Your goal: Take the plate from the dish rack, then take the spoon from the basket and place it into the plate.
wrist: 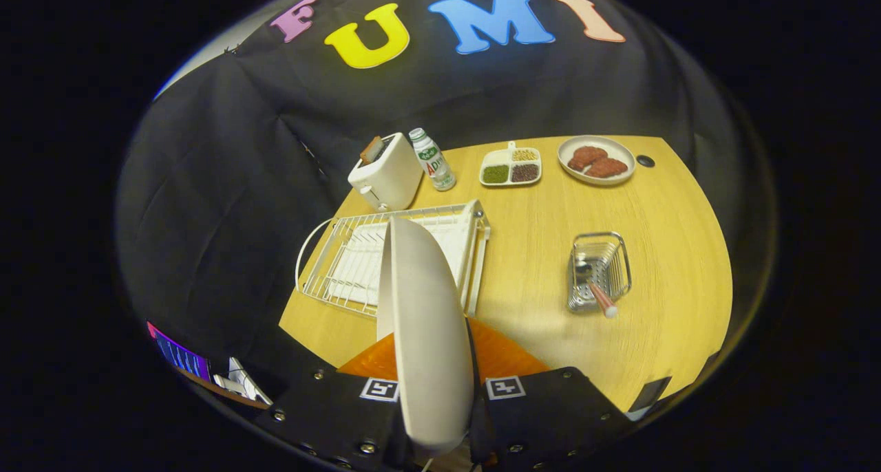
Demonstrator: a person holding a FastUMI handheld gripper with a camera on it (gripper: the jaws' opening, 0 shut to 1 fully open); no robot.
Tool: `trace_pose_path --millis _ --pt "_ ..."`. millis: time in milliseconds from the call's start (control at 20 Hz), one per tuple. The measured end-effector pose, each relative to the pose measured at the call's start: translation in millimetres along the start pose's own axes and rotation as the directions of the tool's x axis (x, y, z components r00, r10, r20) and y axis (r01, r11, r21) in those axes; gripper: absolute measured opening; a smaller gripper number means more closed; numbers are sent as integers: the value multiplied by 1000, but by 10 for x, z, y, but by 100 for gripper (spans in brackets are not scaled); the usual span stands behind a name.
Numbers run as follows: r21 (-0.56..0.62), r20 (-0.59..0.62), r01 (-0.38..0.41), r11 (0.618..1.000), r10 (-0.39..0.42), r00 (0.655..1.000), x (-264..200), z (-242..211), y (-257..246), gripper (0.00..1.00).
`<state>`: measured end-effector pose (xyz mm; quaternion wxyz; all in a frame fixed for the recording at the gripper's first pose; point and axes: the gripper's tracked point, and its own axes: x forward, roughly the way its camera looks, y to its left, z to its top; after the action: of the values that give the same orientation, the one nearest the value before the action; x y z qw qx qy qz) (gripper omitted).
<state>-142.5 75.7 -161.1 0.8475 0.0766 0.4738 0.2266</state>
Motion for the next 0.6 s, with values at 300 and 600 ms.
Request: trace_pose_path --millis 300,600 --pt "242 -11 -14 970 17 1000 -24 -659 -660 30" --pt "380 12 -68 922 68 998 352 -929 -1071 30"
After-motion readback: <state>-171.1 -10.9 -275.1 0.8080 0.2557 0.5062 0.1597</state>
